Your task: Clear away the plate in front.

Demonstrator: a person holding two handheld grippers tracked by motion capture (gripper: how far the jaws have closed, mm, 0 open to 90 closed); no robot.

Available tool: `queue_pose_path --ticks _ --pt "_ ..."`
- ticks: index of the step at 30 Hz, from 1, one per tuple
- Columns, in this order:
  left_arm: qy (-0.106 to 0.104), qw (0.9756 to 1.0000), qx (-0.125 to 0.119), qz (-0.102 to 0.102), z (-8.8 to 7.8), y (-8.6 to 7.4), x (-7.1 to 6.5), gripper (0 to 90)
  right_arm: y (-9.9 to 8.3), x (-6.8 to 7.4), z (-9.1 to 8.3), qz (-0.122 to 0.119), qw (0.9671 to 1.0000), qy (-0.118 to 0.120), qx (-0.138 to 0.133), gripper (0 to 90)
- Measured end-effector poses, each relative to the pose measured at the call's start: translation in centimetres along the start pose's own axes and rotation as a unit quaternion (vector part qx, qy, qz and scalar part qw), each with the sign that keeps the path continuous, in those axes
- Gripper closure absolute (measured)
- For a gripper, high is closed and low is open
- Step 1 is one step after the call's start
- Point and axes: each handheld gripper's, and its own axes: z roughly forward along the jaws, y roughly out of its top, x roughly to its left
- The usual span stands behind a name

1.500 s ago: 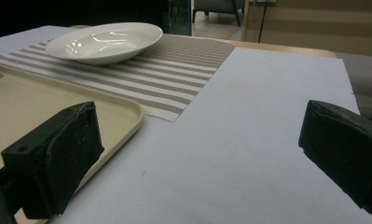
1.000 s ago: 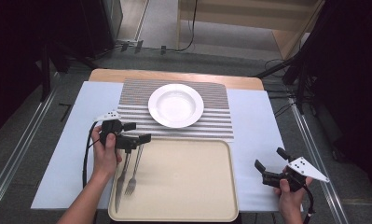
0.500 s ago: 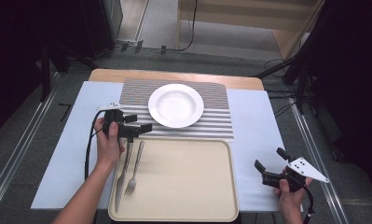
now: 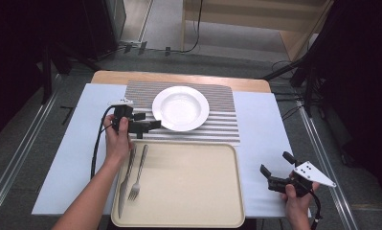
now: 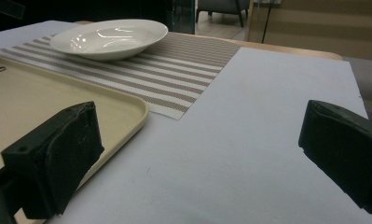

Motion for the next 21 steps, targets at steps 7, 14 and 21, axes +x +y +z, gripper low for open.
queue_pose_path --ticks 7,14,21 --pt "0.005 0.9999 0.004 -0.013 0.8 0.6 0.8 0.6 0.0 0.1 0.0 -0.001 1.0 0.002 0.0 0.0" --pt "0.012 0.9996 0.008 -0.024 1.4 1.5 1.8 0.7 0.0 0.0 0.0 -0.004 1.0 0.006 0.0 0.0" --pt "0.02 0.9993 0.014 -0.028 1.8 2.1 2.6 0.6 0.0 0.0 0.1 -0.002 0.9999 0.01 0.001 0.0"
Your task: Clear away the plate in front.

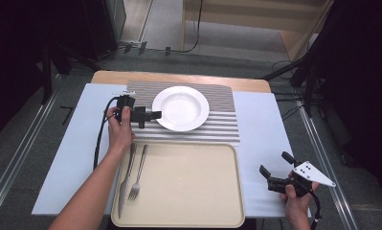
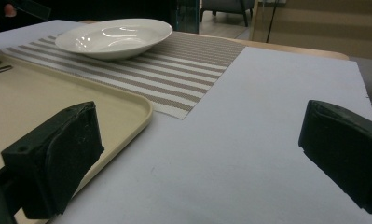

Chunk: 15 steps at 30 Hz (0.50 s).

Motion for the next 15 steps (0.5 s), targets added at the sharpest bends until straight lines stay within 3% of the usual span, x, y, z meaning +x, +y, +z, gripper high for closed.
queue_pose_path --ticks 5,15 --pt "0.003 0.9999 -0.002 -0.015 0.4 0.4 0.8 0.7 0.0 0.1 0.0 -0.001 1.0 -0.004 0.002 0.0" --pt "0.01 0.9995 0.016 -0.025 1.9 1.0 1.8 0.7 0.0 0.1 0.0 -0.002 1.0 -0.006 -0.001 0.0"
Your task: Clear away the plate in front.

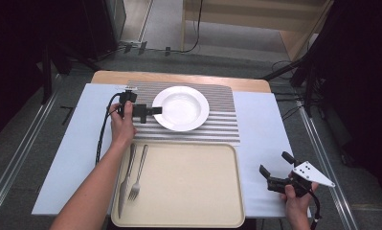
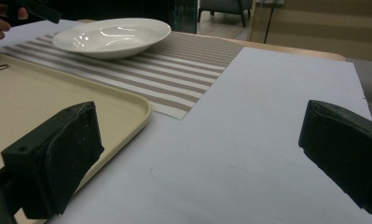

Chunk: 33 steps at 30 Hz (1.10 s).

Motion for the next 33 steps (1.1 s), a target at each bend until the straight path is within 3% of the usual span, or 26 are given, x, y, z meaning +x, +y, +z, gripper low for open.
queue_pose_path --ticks 5,6,8,16,19,22,25,26,28,30,33 --pt "0.003 0.9999 0.007 -0.01 0.8 0.3 0.2 0.8 0.0 0.0 0.0 0.0 1.0 0.002 0.0 0.0" --pt "0.018 0.9996 0.01 -0.017 1.2 0.4 0.3 7.8 0.0 0.0 0.0 0.001 1.0 0.002 -0.001 0.0" --pt "0.024 0.9994 0.014 -0.018 1.4 0.5 0.4 10.6 0.0 -0.1 0.0 0.001 1.0 0.003 -0.001 0.0" --pt "0.022 0.9983 0.022 -0.049 2.7 0.4 1.3 11.9 0.0 -0.1 0.0 0.002 1.0 0.004 -0.003 0.0" --pt "0.019 0.9982 0.027 -0.051 2.9 0.4 1.5 14.1 0.0 -0.1 0.0 0.002 1.0 0.004 -0.002 0.0" --pt "0.022 0.9972 0.031 -0.065 3.2 0.4 1.7 24.6 0.0 -0.1 0.0 0.002 1.0 0.004 0.0 0.0" --pt "0.021 0.9967 0.037 -0.07 3.4 0.4 1.8 24.7 0.0 -0.1 0.0 0.002 1.0 0.004 0.0 0.0" --pt "0.025 0.9962 0.042 -0.073 3.6 0.6 1.8 30.8 0.0 -0.1 0.0 0.003 1.0 0.004 -0.001 0.0" --pt "0.023 0.9961 0.043 -0.074 3.6 0.6 1.7 31.1 0.0 -0.1 0.0 0.002 1.0 0.004 -0.002 0.0" --pt "0.016 0.9953 0.036 -0.088 3.7 0.7 1.6 31.1 0.0 -0.1 0.0 0.002 1.0 0.003 -0.001 0.0" --pt "0.019 0.995 0.042 -0.089 4.0 0.8 1.5 30.7 0.0 -0.1 0.0 0.003 1.0 0.003 -0.001 0.0"
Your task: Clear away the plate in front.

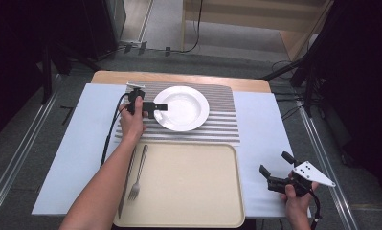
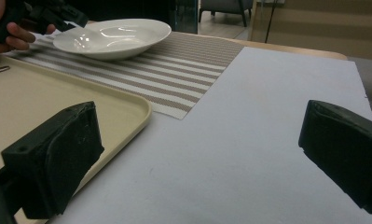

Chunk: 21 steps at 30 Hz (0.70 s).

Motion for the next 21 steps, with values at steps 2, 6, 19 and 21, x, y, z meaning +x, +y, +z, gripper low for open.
queue_pose_path --ticks 2,6,19,21 --pt "-0.007 1.0 0.002 -0.005 0.1 0.0 0.0 30.2 0.0 0.0 0.0 0.001 1.0 0.0 0.0 0.0" --pt "-0.005 0.9999 0.005 -0.014 0.1 0.2 -0.1 28.6 0.0 0.0 0.0 0.001 1.0 0.0 -0.001 0.0" --pt "0.018 0.9985 0.033 -0.04 1.2 -0.1 -0.1 53.1 0.0 0.0 0.1 0.0 1.0 -0.003 0.003 0.0" --pt "0.019 0.9984 0.038 -0.037 1.4 -0.2 -0.3 60.5 0.0 0.0 0.1 0.001 1.0 -0.003 0.004 0.0"
